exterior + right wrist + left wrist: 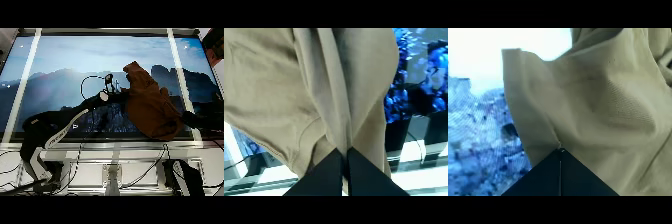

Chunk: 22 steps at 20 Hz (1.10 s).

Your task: Fold the clothes and pants, and hang the long-sleeved shirts on hangers.

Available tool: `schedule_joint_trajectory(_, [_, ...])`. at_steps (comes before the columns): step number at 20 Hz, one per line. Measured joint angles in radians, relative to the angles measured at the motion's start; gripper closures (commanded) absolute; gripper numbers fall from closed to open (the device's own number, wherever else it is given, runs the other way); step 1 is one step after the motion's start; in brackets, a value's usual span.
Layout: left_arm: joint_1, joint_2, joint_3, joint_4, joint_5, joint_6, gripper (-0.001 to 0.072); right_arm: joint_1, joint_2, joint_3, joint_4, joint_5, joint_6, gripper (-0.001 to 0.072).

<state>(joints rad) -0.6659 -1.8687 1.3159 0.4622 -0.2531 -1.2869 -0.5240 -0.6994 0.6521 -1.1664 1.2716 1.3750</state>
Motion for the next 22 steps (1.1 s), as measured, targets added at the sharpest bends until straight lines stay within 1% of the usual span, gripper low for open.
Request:
schedule_joint_trajectory(3, [0.052,0.049,0.006,0.000,0.000,0.018,0.0696,0.000,0.000,0.031,0.029,-0.027,-0.001,0.0697])
schedule_joint_trajectory(5, [0.105,0.116,0.008,0.000,0.001,0.066,0.0695,0.000,0.000,0.078,0.068,-0.069,-0.002,0.0697])
schedule_joint_trajectory(8, [0.187,0.263,0.008,0.000,0.001,0.163,0.0696,0.000,0.000,0.187,0.152,-0.138,-0.004,0.0697])
schedule_joint_trajectory(12, [0.267,0.523,0.009,0.001,0.000,0.341,0.0695,0.000,0.000,0.391,0.280,-0.189,-0.006,0.0697])
schedule_joint_trajectory(14, [0.289,0.668,0.009,0.001,0.012,0.431,0.0695,0.000,0.000,0.509,0.330,-0.189,-0.010,0.0696])
schedule_joint_trajectory(17, [0.304,0.868,0.009,0.000,0.060,0.542,0.0695,0.000,0.001,0.690,0.401,-0.154,-0.023,0.0697])
schedule_joint_trajectory(20, [0.310,1.054,0.009,0.000,0.125,0.611,0.0695,0.000,0.003,0.869,0.490,-0.087,-0.029,0.0697])
schedule_joint_trajectory(22, [0.312,1.162,0.009,0.000,0.152,0.635,0.0695,0.000,0.014,0.970,0.560,-0.032,-0.032,0.0697])
